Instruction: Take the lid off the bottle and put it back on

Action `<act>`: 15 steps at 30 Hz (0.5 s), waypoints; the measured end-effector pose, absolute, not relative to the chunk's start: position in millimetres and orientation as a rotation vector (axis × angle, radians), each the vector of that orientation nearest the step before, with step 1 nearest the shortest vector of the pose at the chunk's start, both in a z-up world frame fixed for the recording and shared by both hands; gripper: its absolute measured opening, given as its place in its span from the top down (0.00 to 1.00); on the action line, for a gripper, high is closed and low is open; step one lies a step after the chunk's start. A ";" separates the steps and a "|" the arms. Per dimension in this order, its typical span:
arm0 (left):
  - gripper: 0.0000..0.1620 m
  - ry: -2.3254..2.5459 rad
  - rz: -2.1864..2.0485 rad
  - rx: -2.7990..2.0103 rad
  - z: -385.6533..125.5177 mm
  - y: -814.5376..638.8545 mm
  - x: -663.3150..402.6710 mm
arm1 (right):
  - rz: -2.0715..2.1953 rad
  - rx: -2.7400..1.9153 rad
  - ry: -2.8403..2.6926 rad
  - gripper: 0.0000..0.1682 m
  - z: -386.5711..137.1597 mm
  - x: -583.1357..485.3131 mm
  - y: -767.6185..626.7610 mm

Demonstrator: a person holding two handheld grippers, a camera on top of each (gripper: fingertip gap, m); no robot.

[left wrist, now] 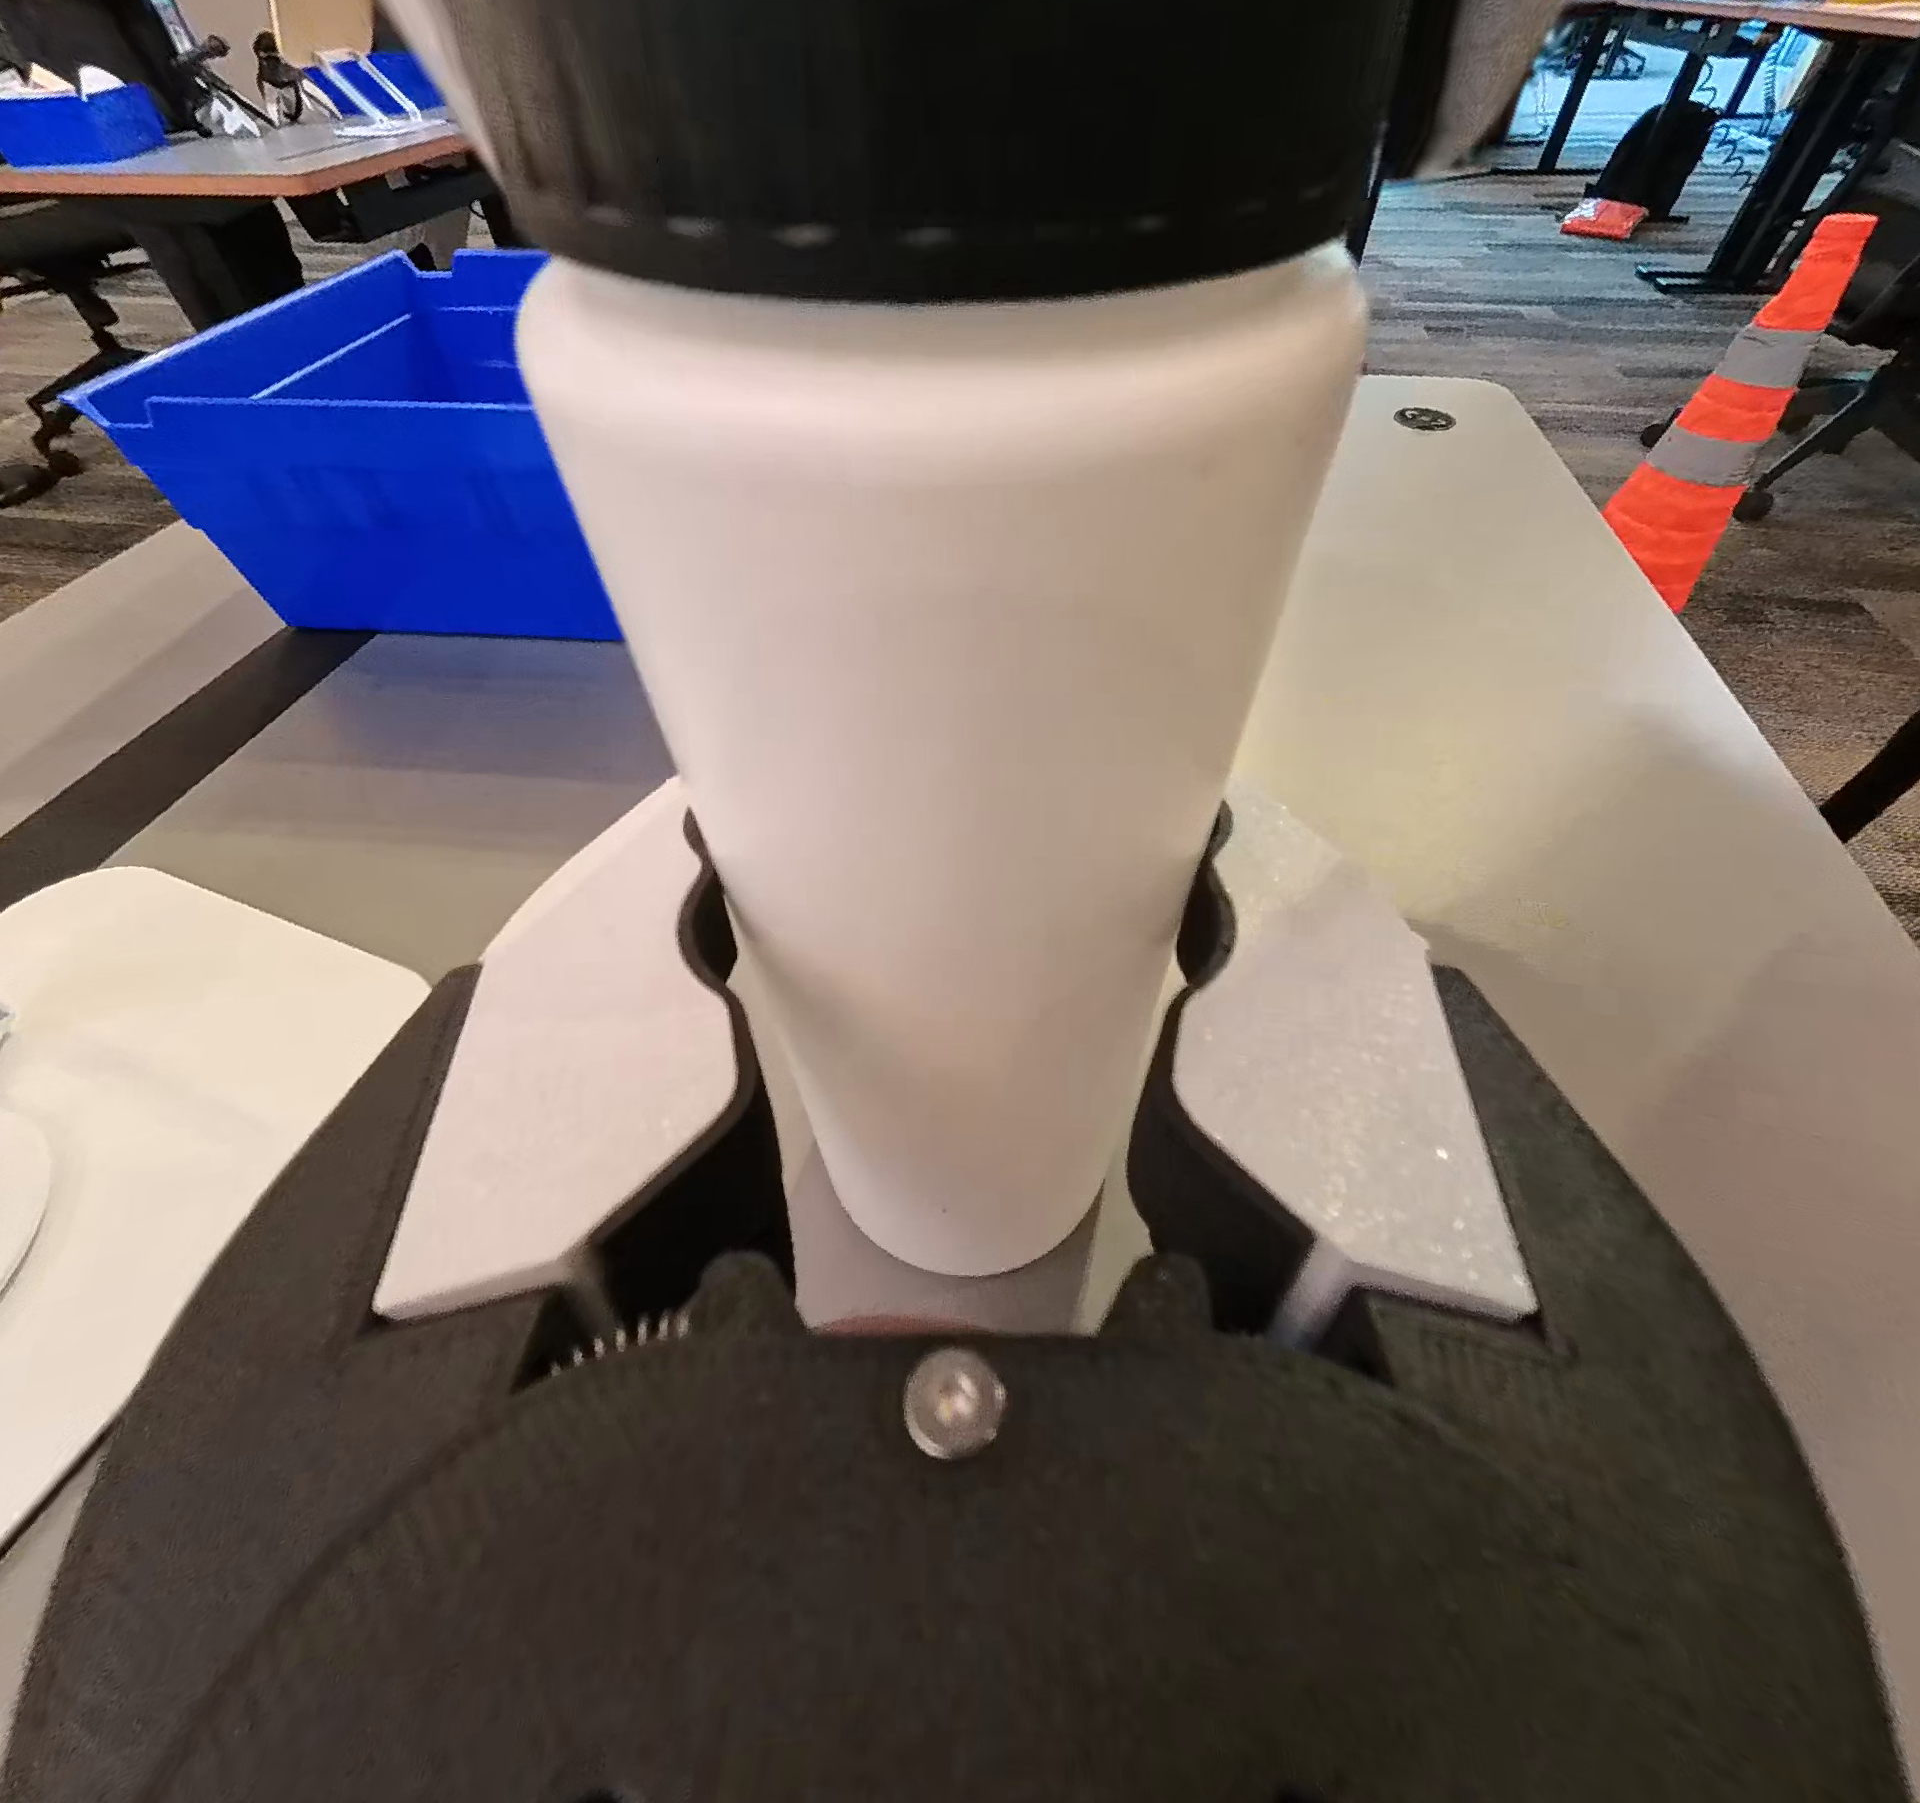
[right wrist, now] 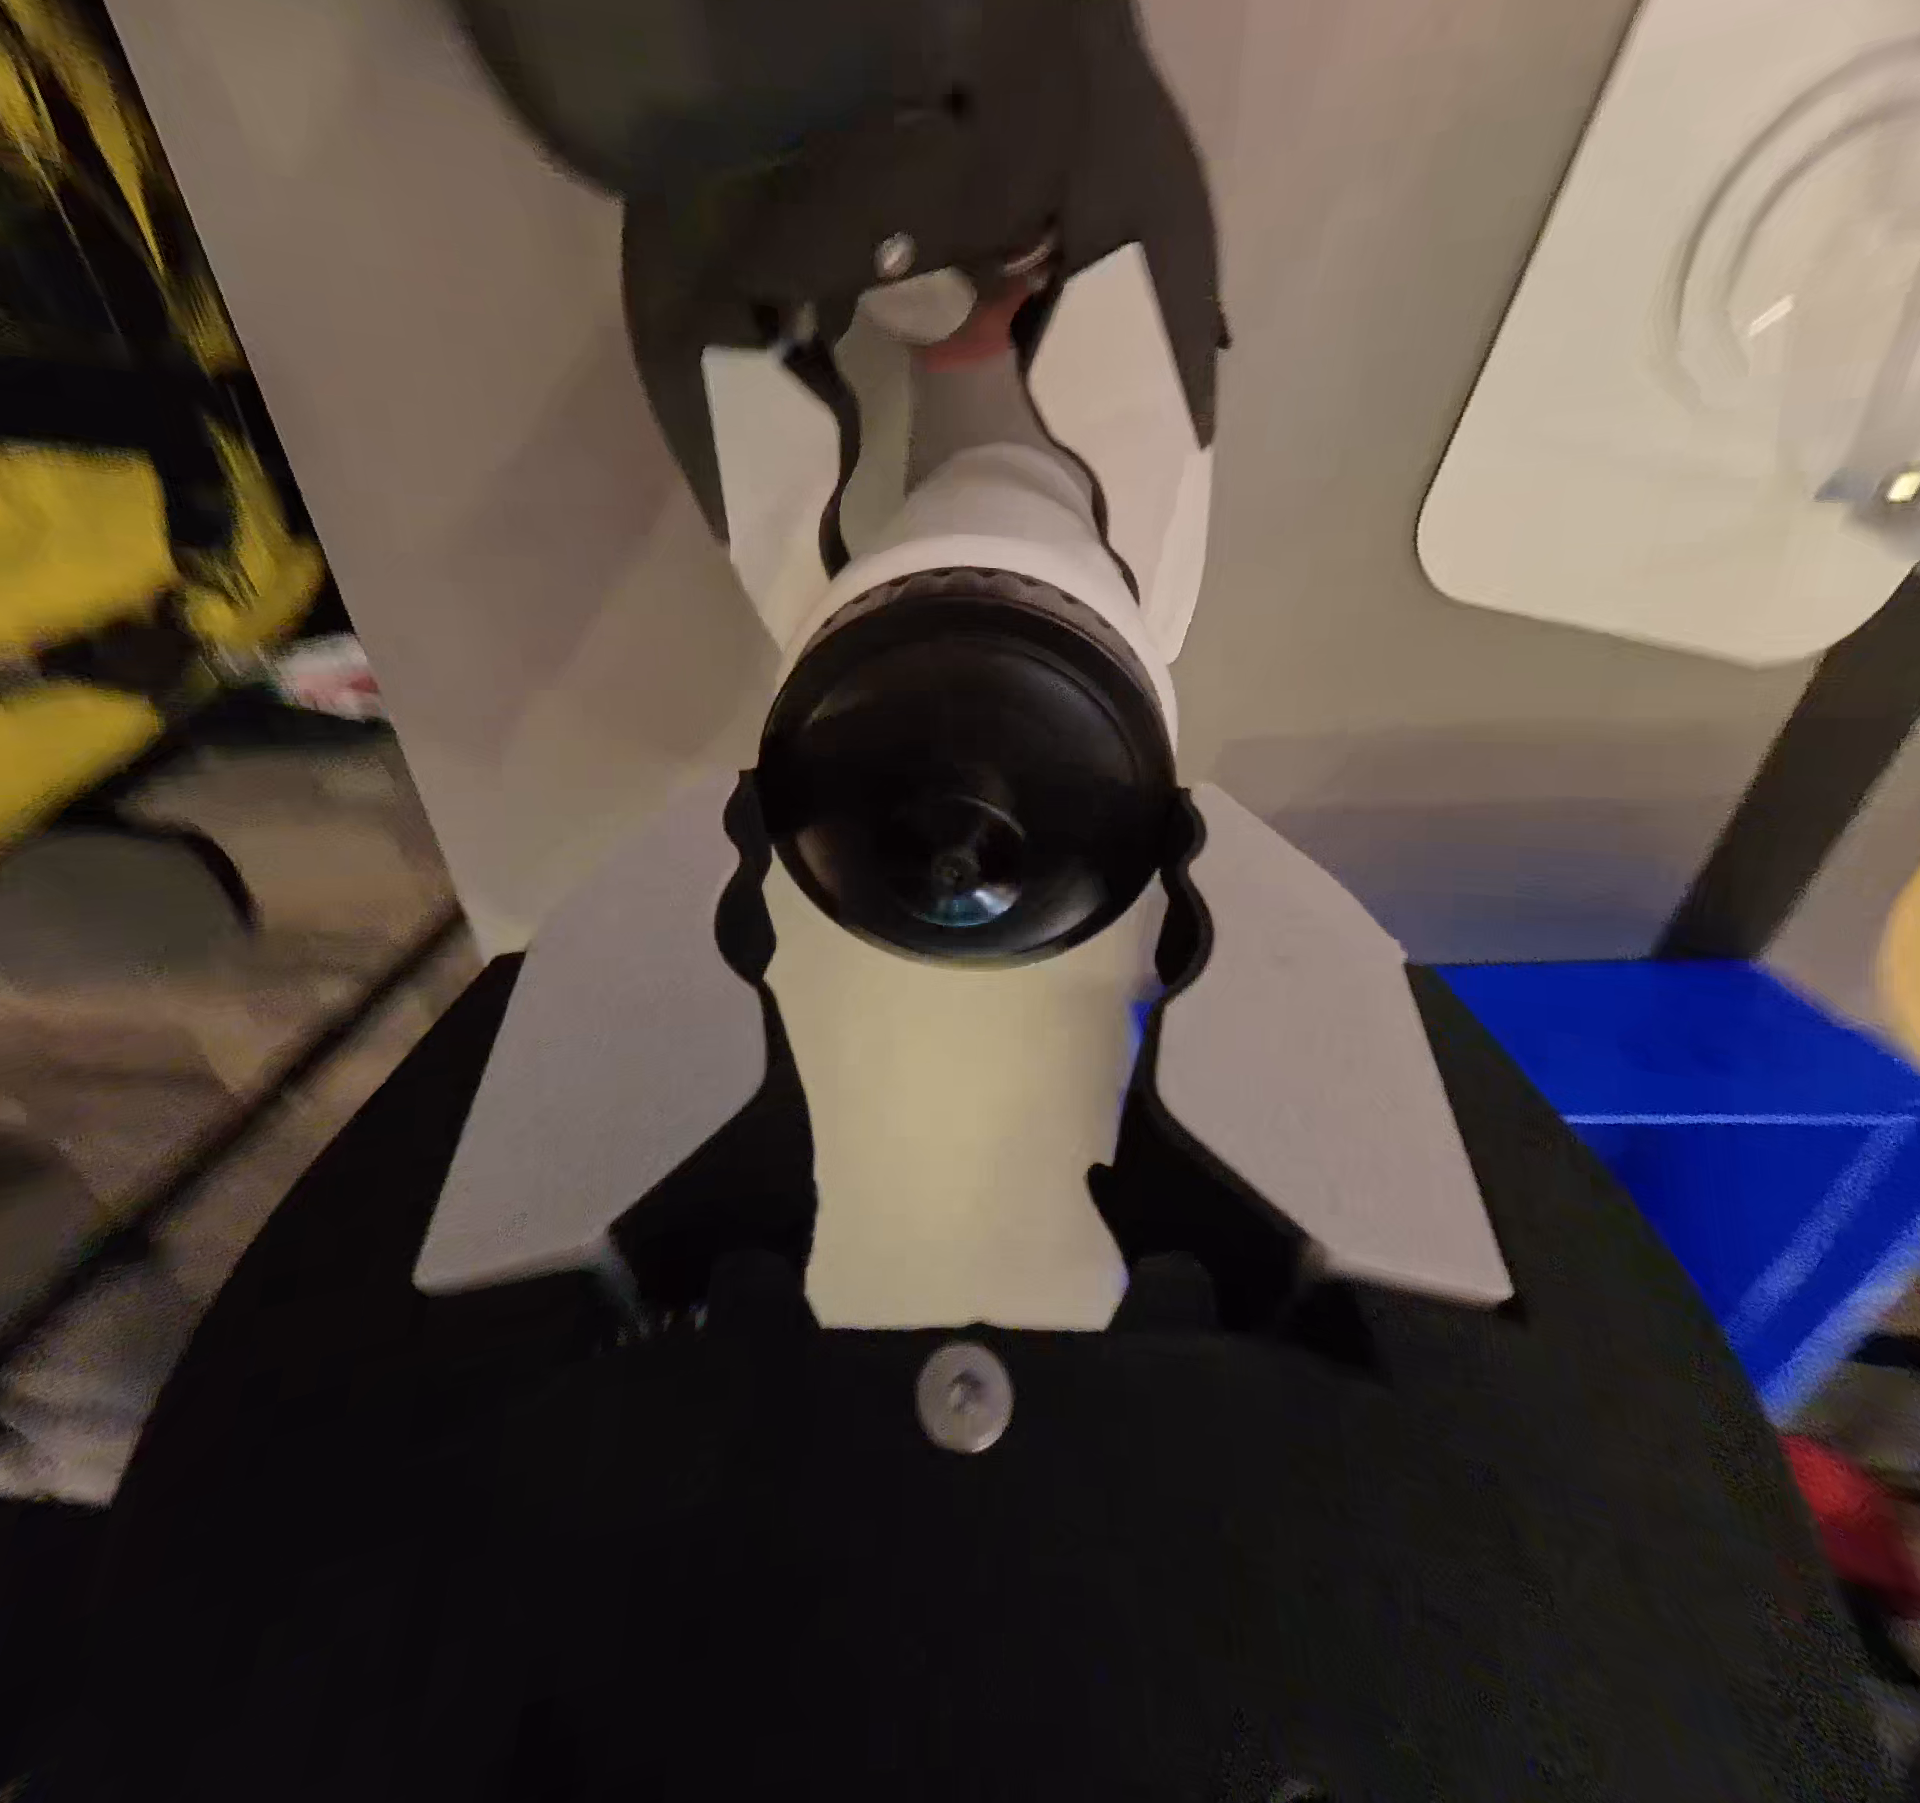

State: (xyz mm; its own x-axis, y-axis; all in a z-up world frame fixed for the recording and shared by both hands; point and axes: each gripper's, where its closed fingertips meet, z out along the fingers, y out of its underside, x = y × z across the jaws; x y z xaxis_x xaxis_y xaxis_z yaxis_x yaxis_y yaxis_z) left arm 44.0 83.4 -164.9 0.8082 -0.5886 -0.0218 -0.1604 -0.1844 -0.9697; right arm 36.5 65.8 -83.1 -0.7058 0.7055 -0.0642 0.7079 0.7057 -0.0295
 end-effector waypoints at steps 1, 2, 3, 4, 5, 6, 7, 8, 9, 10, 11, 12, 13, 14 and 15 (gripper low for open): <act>0.47 0.590 -0.419 -1.740 -164.6 83.2 45.0 | 0.006 0.987 2.926 0.56 -82.6 38.2 67.3; 0.47 0.591 -0.416 -1.743 -164.7 83.4 45.4 | 0.096 0.793 2.979 0.56 -82.1 38.6 69.6; 0.48 0.587 -0.418 -1.746 -165.0 83.8 44.9 | 0.197 0.654 2.996 0.57 -81.7 38.1 72.2; 0.48 0.581 -0.425 -1.744 -165.1 84.2 44.2 | 0.314 0.542 2.997 0.57 -81.1 36.7 75.1; 0.48 0.582 -0.427 -1.742 -165.0 84.3 44.2 | 0.443 0.433 2.994 0.57 -80.0 35.8 77.5; 0.48 0.584 -0.424 -1.744 -165.1 84.4 44.3 | 0.567 0.326 2.991 0.57 -78.7 35.2 79.4; 0.48 0.584 -0.424 -1.744 -165.0 84.4 44.3 | 0.665 0.265 2.982 0.57 -77.5 34.7 80.6; 0.47 0.581 -0.426 -1.743 -165.1 84.2 44.0 | 0.716 0.280 2.972 0.57 -76.9 34.3 81.1; 0.47 0.579 -0.428 -1.743 -165.1 84.1 43.3 | 0.708 0.352 2.974 0.56 -76.7 33.4 80.3; 0.47 0.578 -0.429 -1.743 -165.1 84.1 43.2 | 0.648 0.467 2.987 0.56 -76.2 31.4 78.4; 0.47 0.577 -0.427 -1.744 -165.0 84.2 43.3 | 0.559 0.612 3.005 0.51 -74.6 27.7 77.5; 0.47 0.575 -0.427 -1.743 -165.0 84.3 43.4 | 0.455 0.786 3.005 0.46 -72.0 24.7 77.9; 0.47 0.576 -0.426 -1.743 -165.0 84.3 43.8 | 0.316 0.972 2.971 0.44 -69.5 24.2 76.1; 0.47 0.576 -0.424 -1.743 -165.0 84.5 44.4 | 0.158 1.146 2.911 0.39 -67.6 25.2 72.2; 0.47 0.576 -0.425 -1.743 -165.0 84.7 44.8 | 0.046 1.303 2.852 0.40 -65.5 25.9 72.2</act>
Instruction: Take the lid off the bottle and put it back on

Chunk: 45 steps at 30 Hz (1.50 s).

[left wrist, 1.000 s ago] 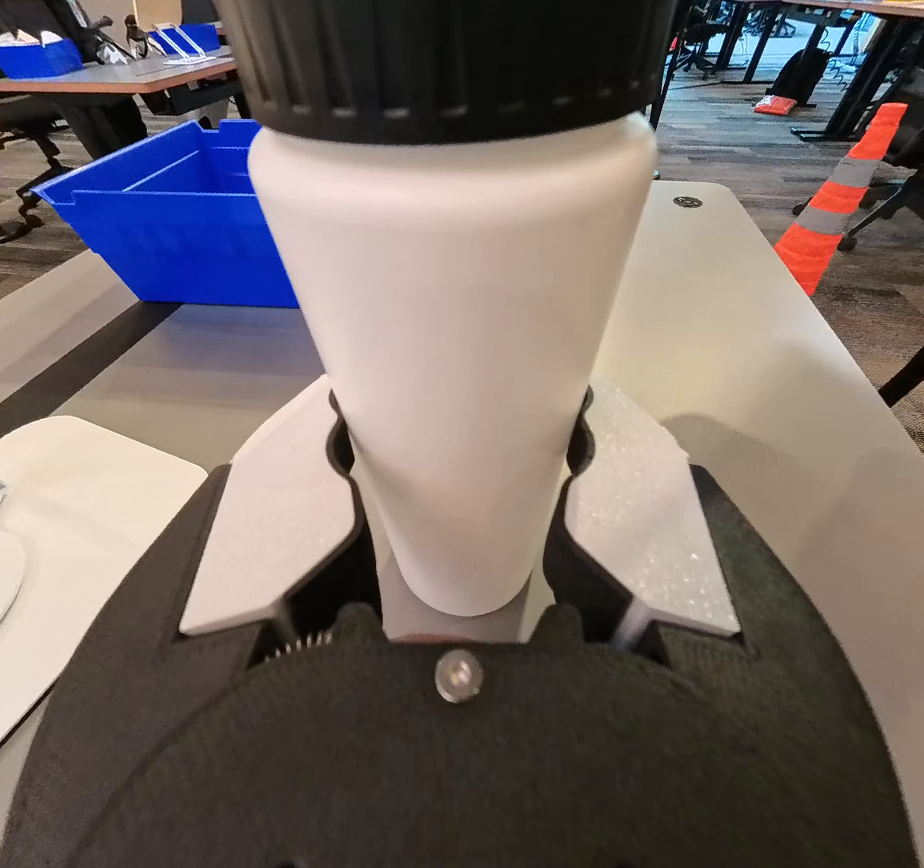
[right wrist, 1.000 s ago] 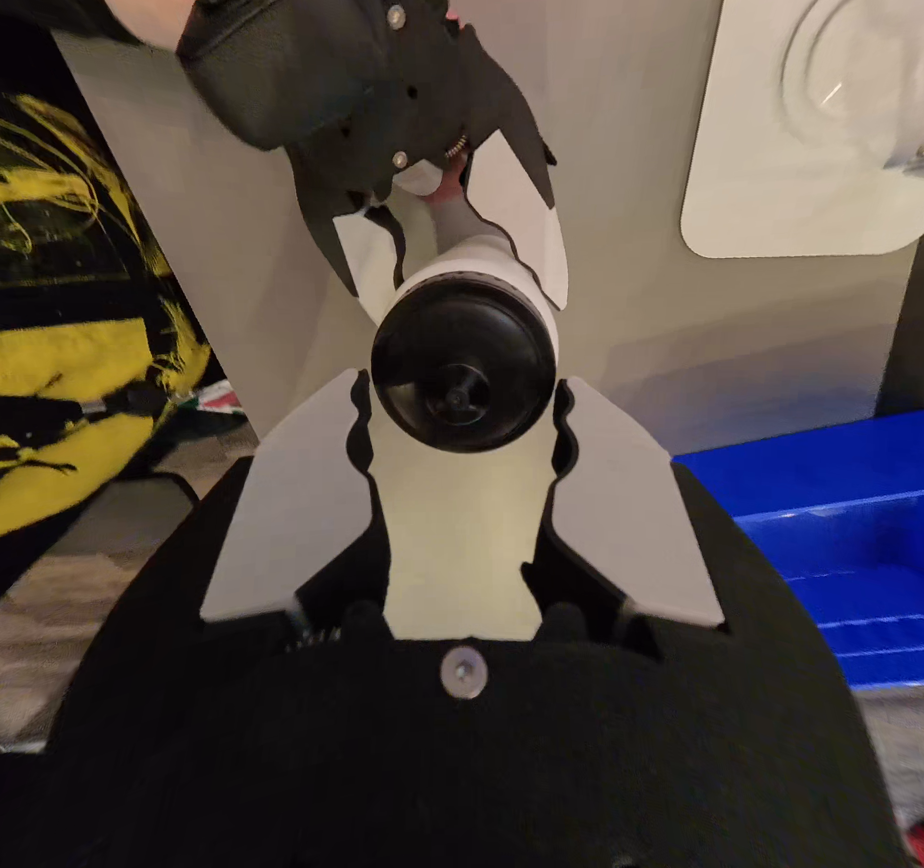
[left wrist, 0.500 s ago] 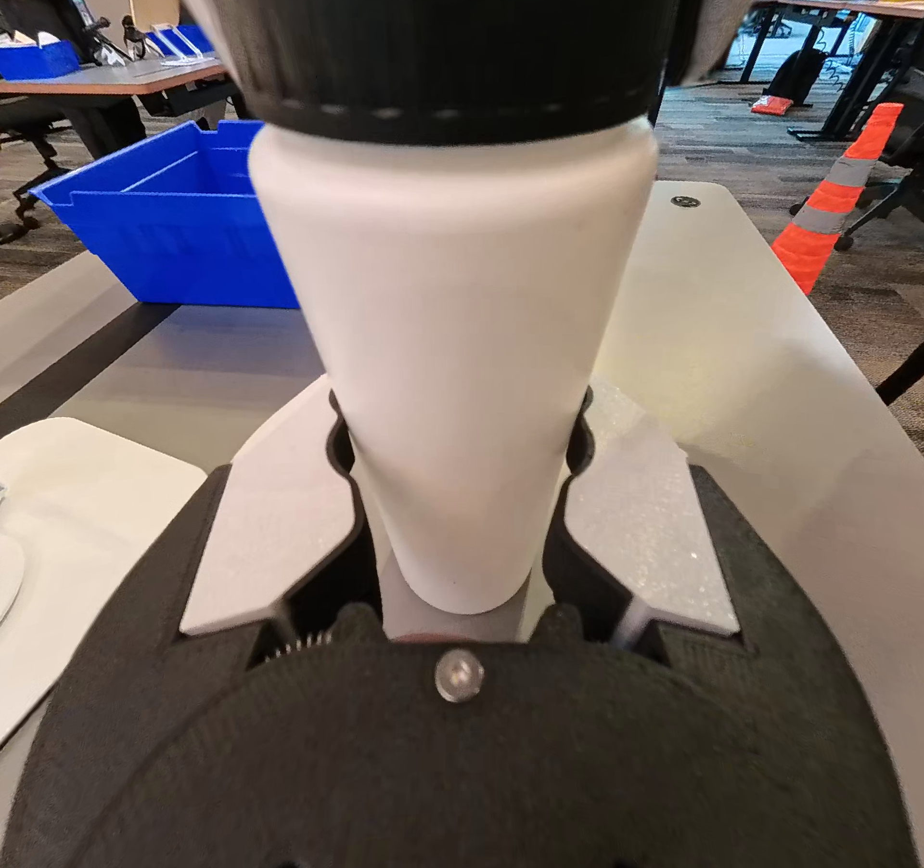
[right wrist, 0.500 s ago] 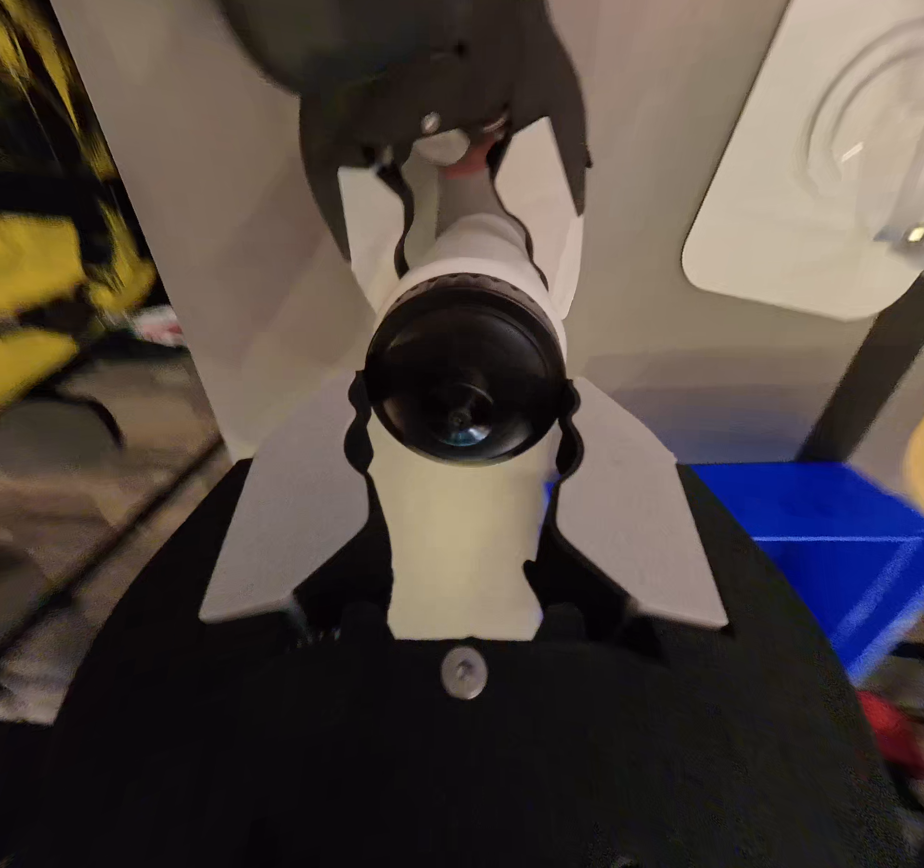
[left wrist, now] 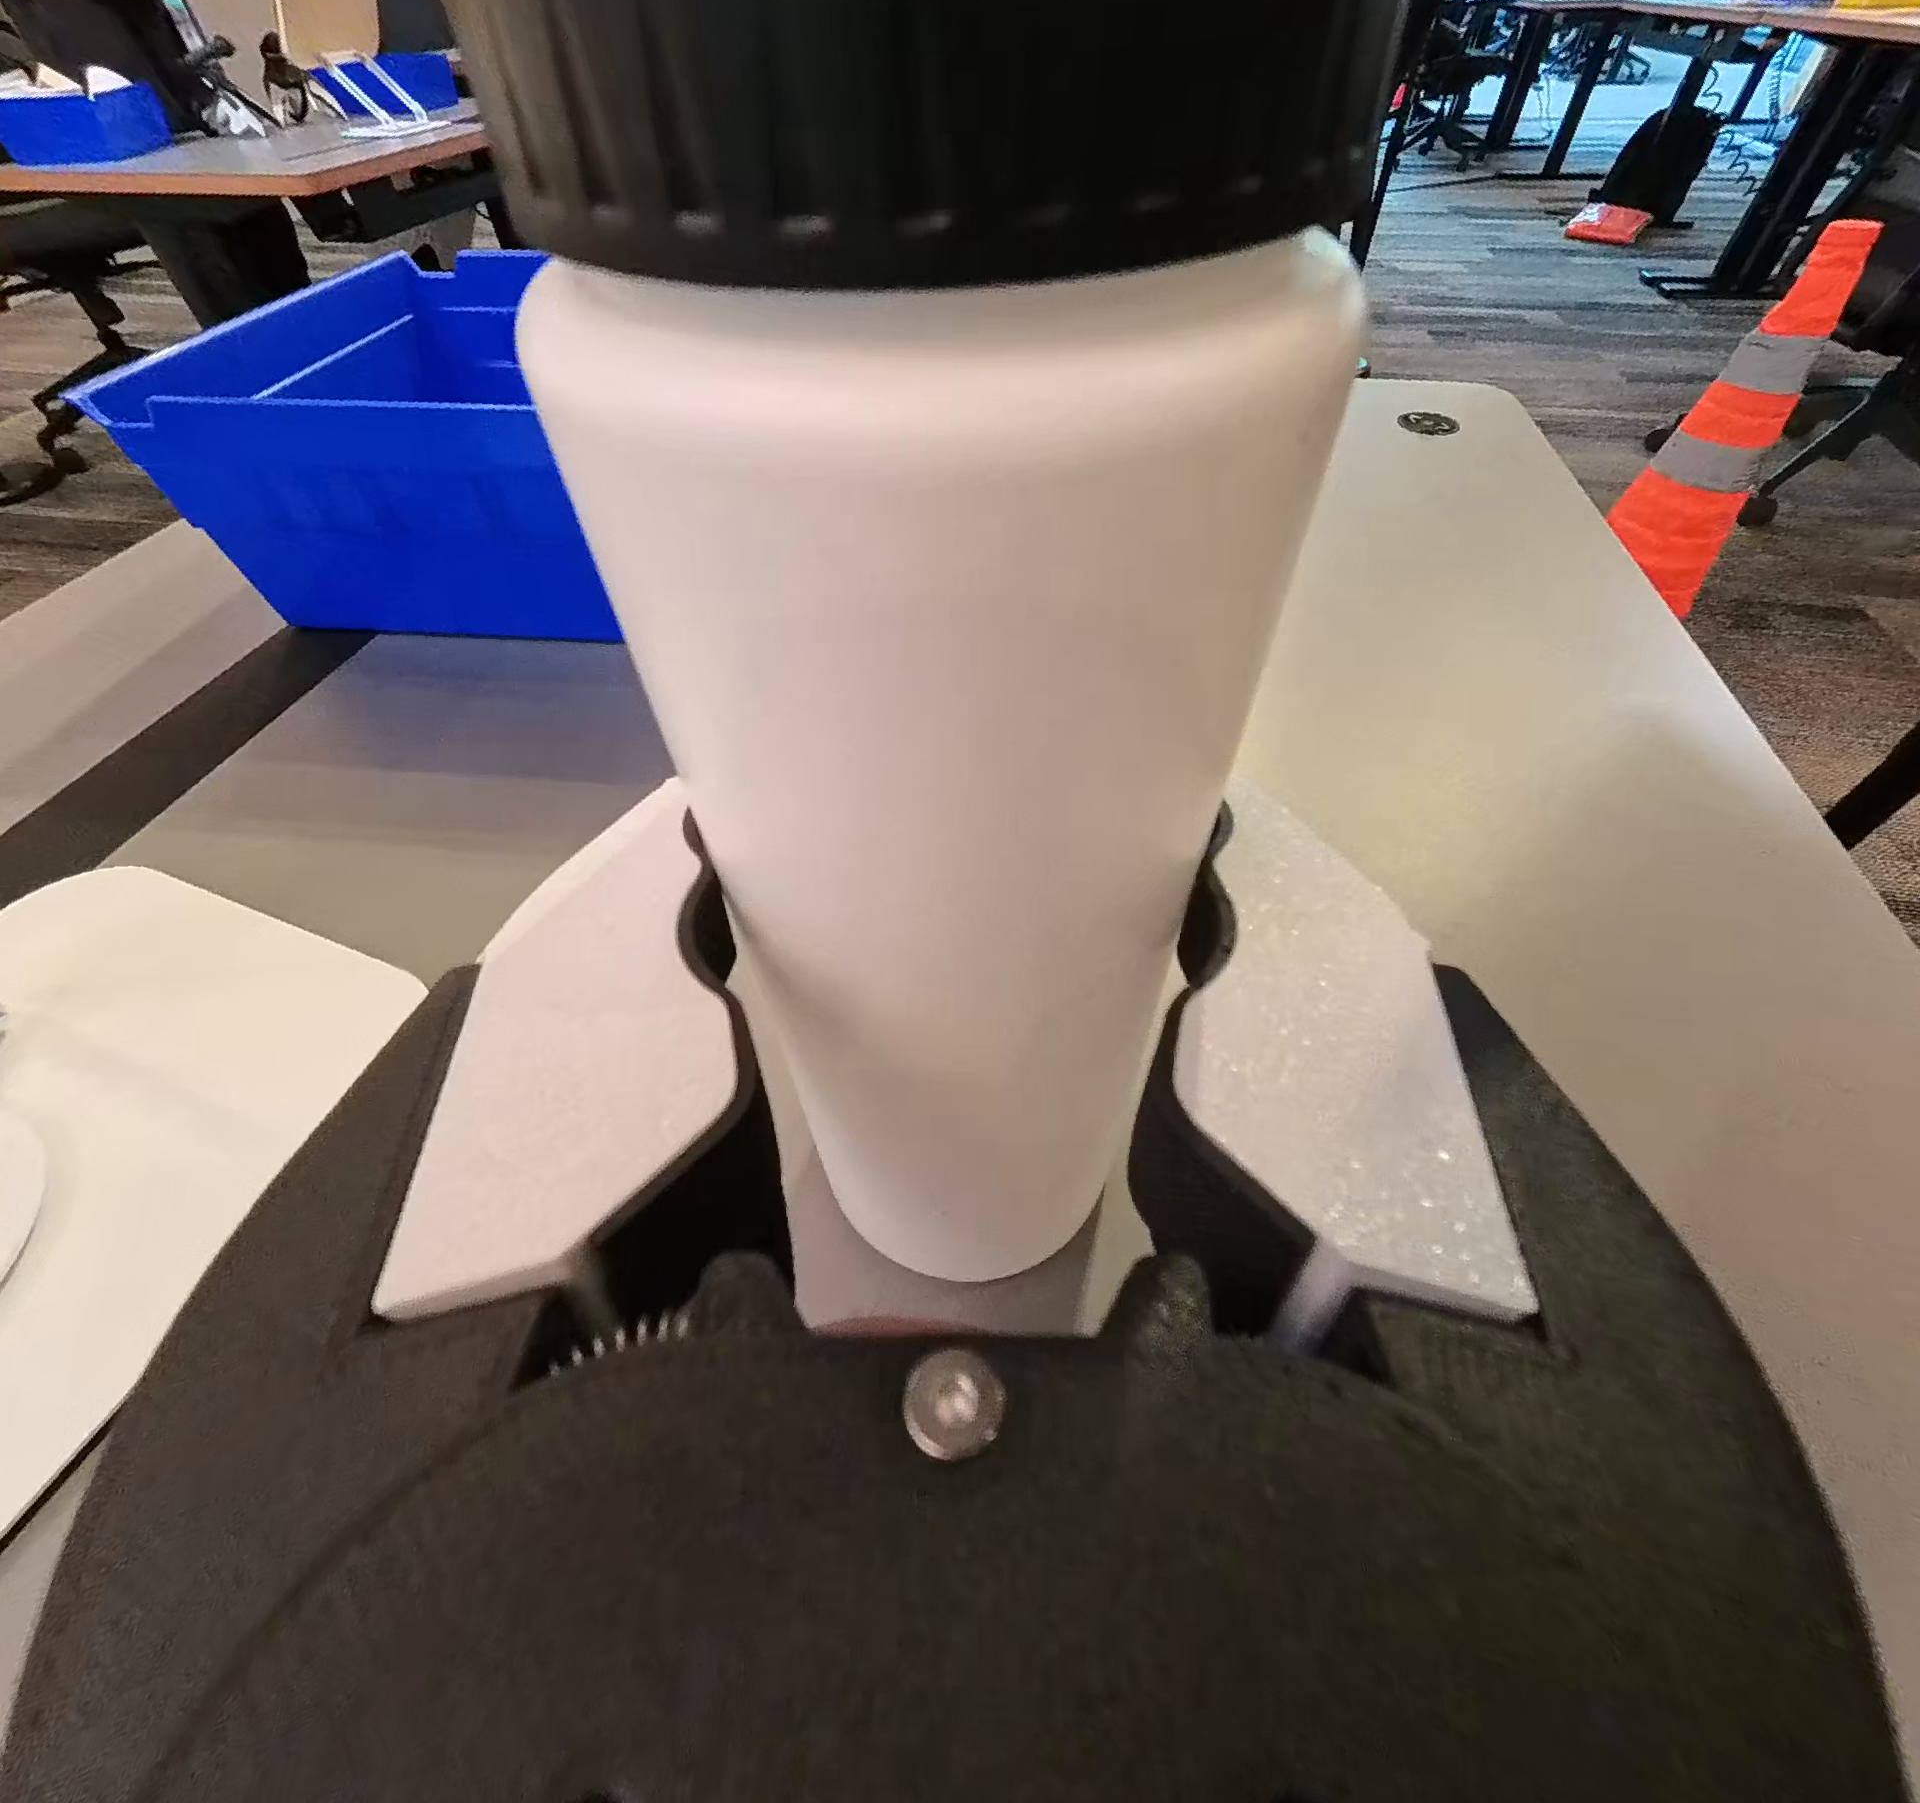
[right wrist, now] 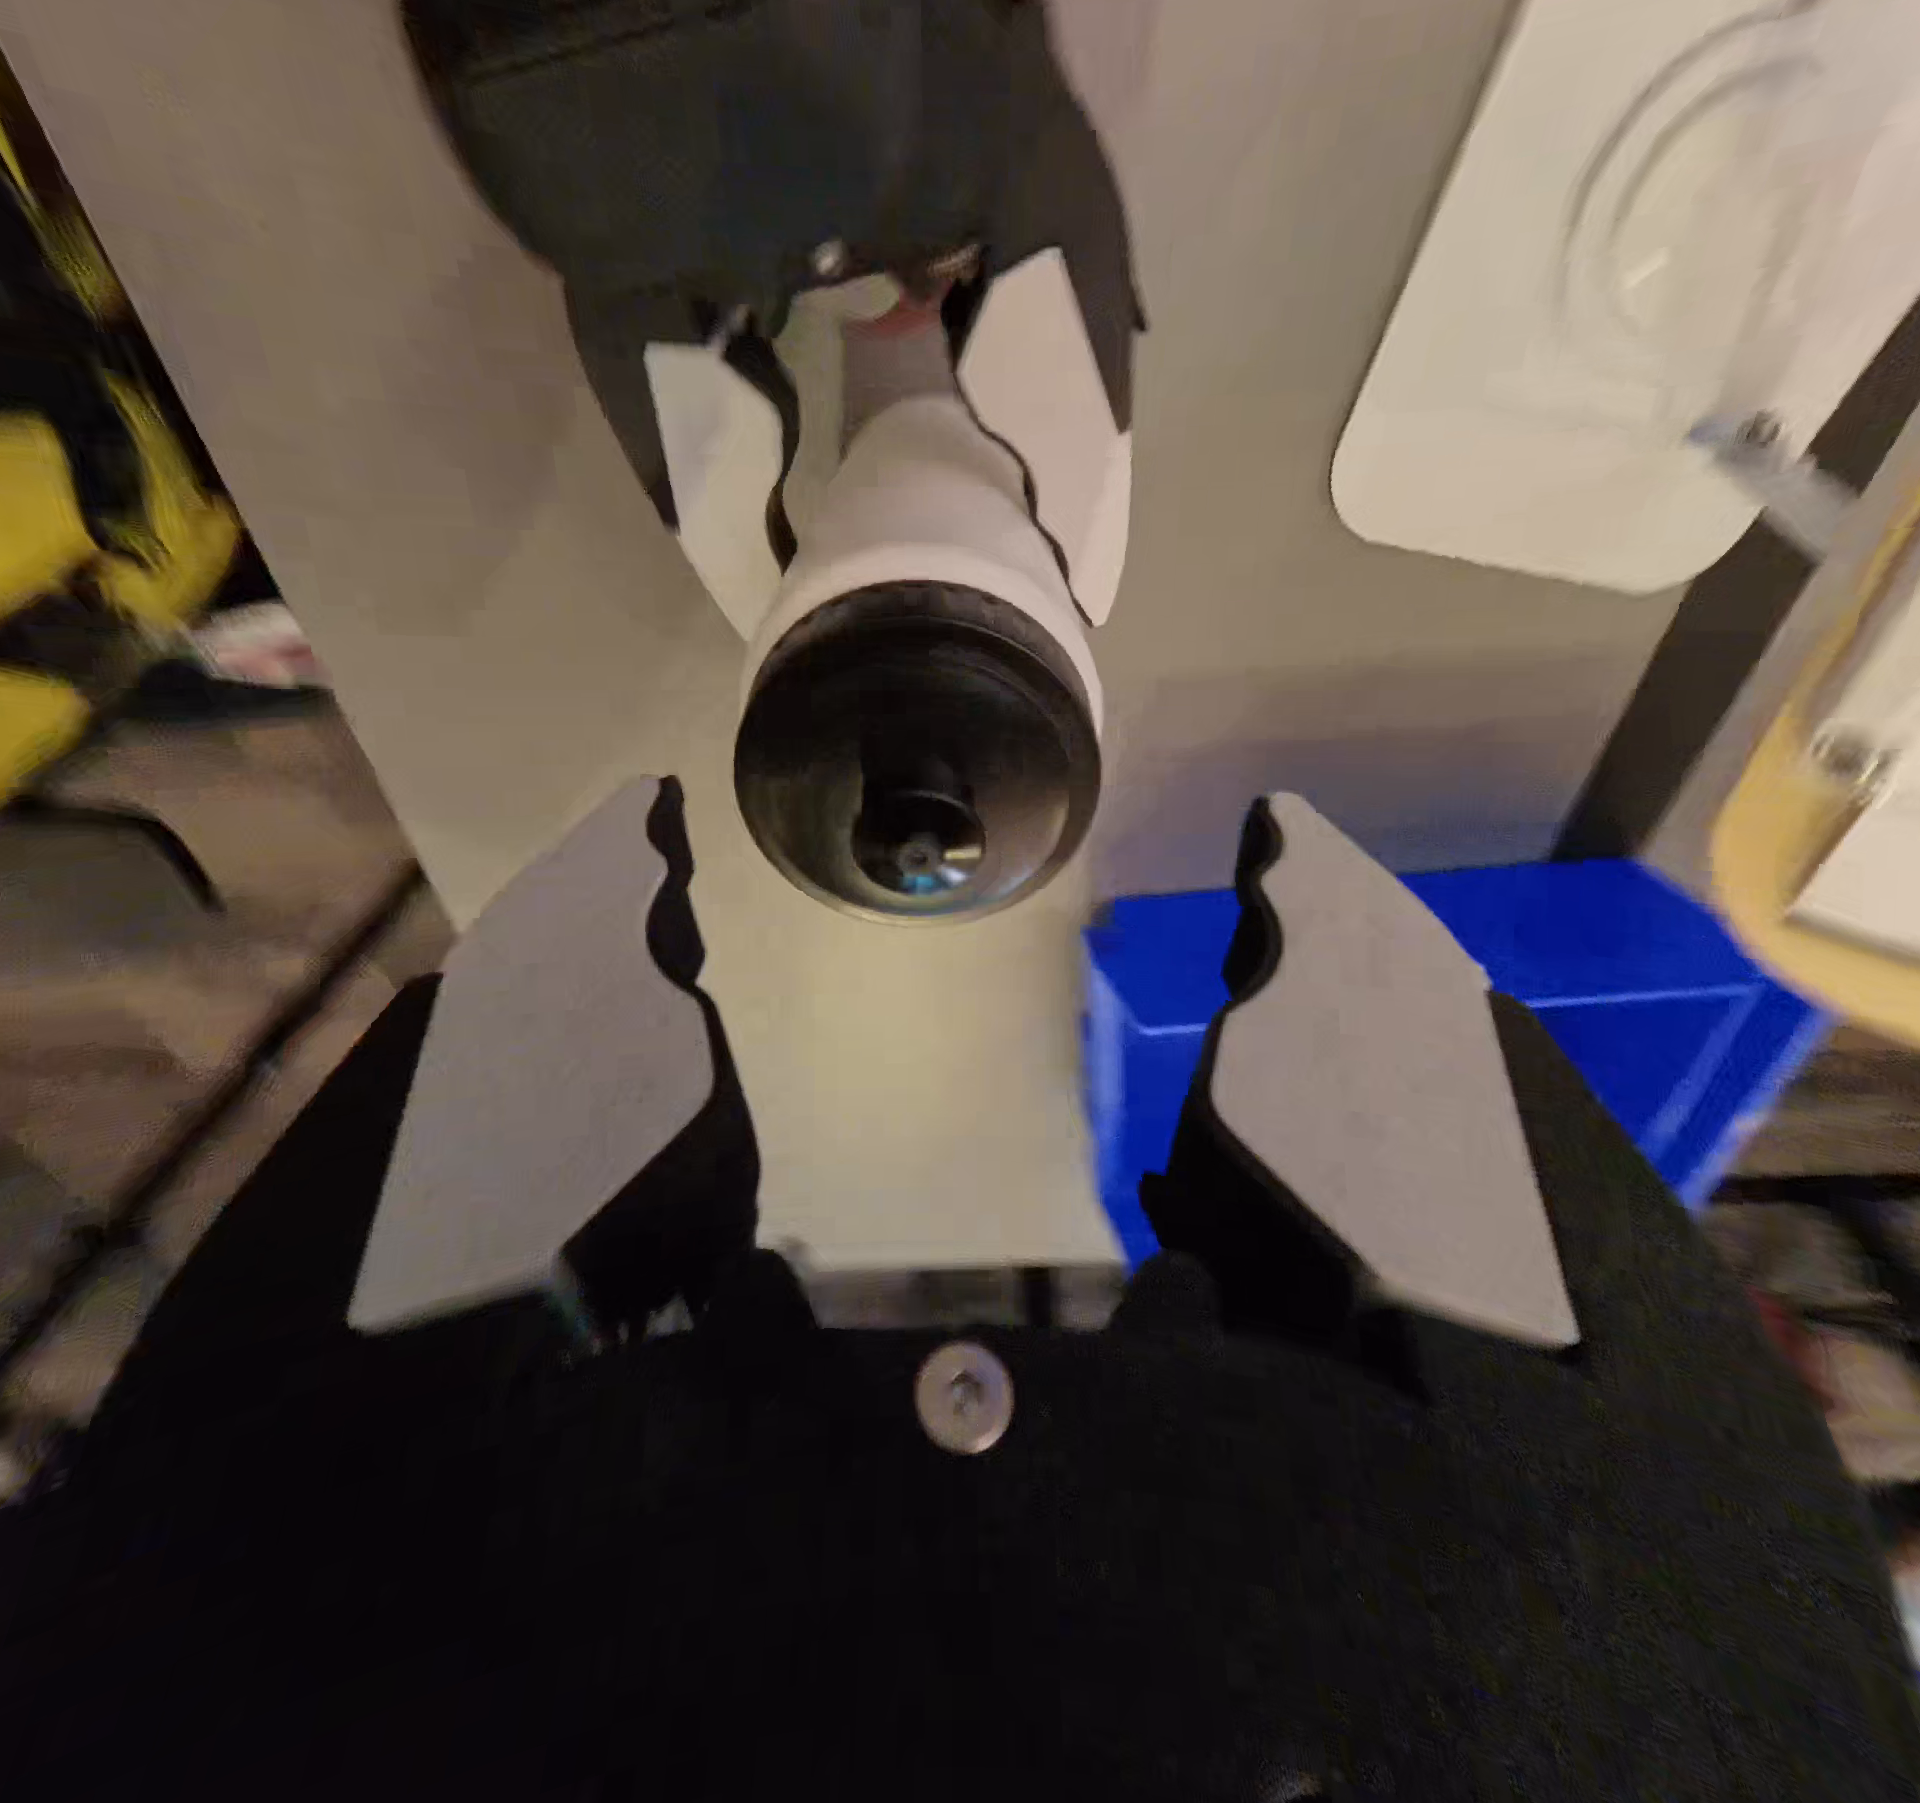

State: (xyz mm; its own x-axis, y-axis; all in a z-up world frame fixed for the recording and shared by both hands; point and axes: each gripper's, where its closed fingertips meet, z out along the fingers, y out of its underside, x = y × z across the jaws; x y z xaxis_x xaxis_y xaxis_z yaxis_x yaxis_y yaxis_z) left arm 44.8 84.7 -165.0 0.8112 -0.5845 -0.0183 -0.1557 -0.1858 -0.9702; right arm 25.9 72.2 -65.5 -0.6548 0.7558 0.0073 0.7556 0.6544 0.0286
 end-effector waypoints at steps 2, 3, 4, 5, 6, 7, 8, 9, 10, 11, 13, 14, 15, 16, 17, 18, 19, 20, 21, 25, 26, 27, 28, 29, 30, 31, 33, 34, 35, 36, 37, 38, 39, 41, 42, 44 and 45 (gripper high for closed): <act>0.47 0.575 -0.427 -1.741 -164.9 84.9 45.5 | -0.126 1.553 2.769 0.42 -62.9 25.3 76.2; 0.47 0.575 -0.427 -1.741 -164.9 84.9 45.6 | -0.204 1.617 2.719 0.42 -63.9 27.7 74.1; 0.47 0.575 -0.426 -1.742 -164.9 84.9 45.6 | -0.248 1.664 2.680 0.42 -66.6 29.8 72.8; 0.47 0.575 -0.425 -1.742 -164.9 85.0 45.8 | -0.265 1.708 2.651 0.43 -70.7 30.9 72.3; 0.47 0.575 -0.424 -1.743 -165.0 85.0 45.9 | -0.278 1.736 2.618 0.42 -75.3 32.2 70.2; 0.47 0.575 -0.424 -1.743 -164.9 84.9 46.1 | -0.300 1.750 2.594 0.42 -79.1 32.5 66.4; 0.47 0.576 -0.423 -1.744 -165.0 84.8 46.2 | -0.308 1.771 2.578 0.47 -82.0 32.1 65.3; 0.47 0.575 -0.422 -1.744 -165.0 84.8 46.1 | -0.295 1.783 2.565 0.53 -84.2 32.8 65.7; 0.47 0.576 -0.423 -1.745 -165.1 84.6 46.2 | -0.308 1.770 2.551 0.56 -84.7 33.3 63.0; 0.47 0.574 -0.425 -1.744 -165.1 84.5 45.9 | -0.312 1.764 2.556 0.56 -84.7 32.7 62.7; 0.47 0.573 -0.427 -1.743 -165.0 84.4 45.5 | -0.302 1.713 2.589 0.56 -84.7 32.0 62.5; 0.47 0.573 -0.430 -1.742 -164.9 84.3 45.4 | -0.283 1.647 2.635 0.56 -84.7 31.9 62.6; 0.47 0.576 -0.431 -1.741 -164.9 84.3 45.8 | -0.258 1.569 2.678 0.56 -84.6 32.5 63.0; 0.47 0.579 -0.429 -1.741 -165.0 84.4 46.4 | -0.216 1.481 2.714 0.56 -84.6 34.1 63.7; 0.47 0.582 -0.425 -1.742 -164.9 84.5 47.1 | -0.154 1.363 2.763 0.56 -84.4 36.0 64.8; 0.47 0.583 -0.423 -1.742 -164.8 84.7 47.4 | -0.077 1.221 2.822 0.56 -84.1 37.3 66.2; 0.47 0.583 -0.423 -1.741 -164.9 84.8 47.5 | 0.017 1.053 2.889 0.56 -83.3 37.9 68.0; 0.47 0.581 -0.425 -1.742 -165.0 85.1 47.3 | 0.117 0.866 2.955 0.56 -82.5 37.3 69.9; 0.47 0.581 -0.426 -1.741 -165.0 85.1 46.8 | 0.214 0.679 3.007 0.56 -81.7 36.2 71.2; 0.47 0.579 -0.425 -1.740 -165.0 85.1 46.1 | 0.661 0.265 3.007 0.57 -78.6 34.4 77.2; 0.47 0.580 -0.425 -1.741 -165.0 85.3 46.3 | 0.725 0.247 2.992 0.57 -78.0 34.6 78.1; 0.47 0.581 -0.427 -1.742 -165.1 85.2 46.4 | 0.740 0.275 2.987 0.57 -77.5 34.6 78.3; 0.47 0.579 -0.428 -1.741 -164.9 85.0 45.8 | 0.701 0.362 2.998 0.57 -76.9 33.1 76.9; 0.47 0.578 -0.428 -1.740 -165.0 85.0 45.8 | 0.604 0.521 3.015 0.53 -75.6 29.4 73.6; 0.47 0.579 -0.425 -1.742 -165.0 85.1 46.1 | 0.483 0.715 3.017 0.43 -72.7 25.0 71.1; 0.47 0.579 -0.423 -1.743 -165.0 85.3 46.6 | 0.370 0.921 2.989 0.41 -68.9 22.6 71.4; 0.47 0.576 -0.427 -1.740 -164.9 85.3 46.6 | 0.173 1.320 2.870 0.41 -63.4 22.9 76.6; 0.47 0.576 -0.428 -1.740 -164.9 85.3 46.8 | 0.063 1.465 2.800 0.42 -62.6 25.0 77.0; 0.47 0.576 -0.427 -1.740 -164.9 85.4 46.8 | -0.036 1.574 2.730 0.44 -62.9 27.8 76.6; 0.47 0.576 -0.427 -1.740 -164.9 85.5 47.0 | -0.112 1.668 2.665 0.46 -64.7 30.0 77.2; 0.47 0.575 -0.428 -1.740 -164.9 85.6 47.2 | -0.180 1.744 2.607 0.45 -67.3 31.3 77.2; 0.47 0.576 -0.428 -1.740 -164.9 85.6 47.4 | -0.247 1.789 2.562 0.45 -70.4 31.9 75.1; 0.47 0.576 -0.428 -1.740 -165.0 85.7 47.6 | -0.301 1.813 2.532 0.46 -74.1 31.9 72.0; 0.47 0.576 -0.428 -1.740 -165.0 85.8 47.7 | -0.331 1.836 2.498 0.48 -82.6 32.5 68.5; 0.47 0.576 -0.427 -1.741 -165.1 85.8 47.7 | -0.324 1.828 2.483 0.50 -85.7 34.4 66.6; 0.47 0.573 -0.431 -1.740 -164.9 85.6 47.1 | -0.346 1.808 2.494 0.55 -85.2 33.5 62.8; 0.47 0.574 -0.431 -1.740 -165.0 85.6 47.1 | -0.339 1.789 2.521 0.56 -84.6 32.7 62.5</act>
State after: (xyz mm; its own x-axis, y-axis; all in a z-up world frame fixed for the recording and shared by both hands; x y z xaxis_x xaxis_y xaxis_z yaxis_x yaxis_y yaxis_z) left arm 47.1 85.6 -165.0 0.8101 -0.5861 -0.0141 -0.1505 -0.1847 -0.9712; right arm 32.7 62.5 -84.6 -0.3378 0.9291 -0.1508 0.9359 0.3145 -0.1588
